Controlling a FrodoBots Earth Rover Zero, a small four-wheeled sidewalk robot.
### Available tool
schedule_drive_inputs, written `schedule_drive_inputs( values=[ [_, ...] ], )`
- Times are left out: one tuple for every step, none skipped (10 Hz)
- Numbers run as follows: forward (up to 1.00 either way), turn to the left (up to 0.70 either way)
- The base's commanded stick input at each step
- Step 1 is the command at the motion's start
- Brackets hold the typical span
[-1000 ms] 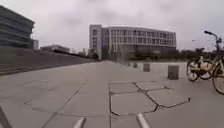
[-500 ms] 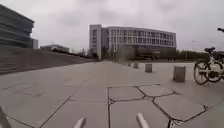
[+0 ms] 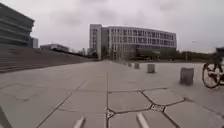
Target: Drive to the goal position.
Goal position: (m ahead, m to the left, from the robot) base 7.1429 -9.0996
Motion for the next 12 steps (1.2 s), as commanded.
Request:
schedule_drive_inputs(
  values=[
    [0.70,0.00],
    [0.70,0.00],
    [0.70,0.00],
    [0.70,0.00],
    [0.70,0.00],
    [0.70,0.00],
    [0.70,0.00],
    [0.70,0.00],
    [0.70,0.00],
    [0.70,0.00],
    [0.70,0.00],
    [0.70,0.00]
  ],
)
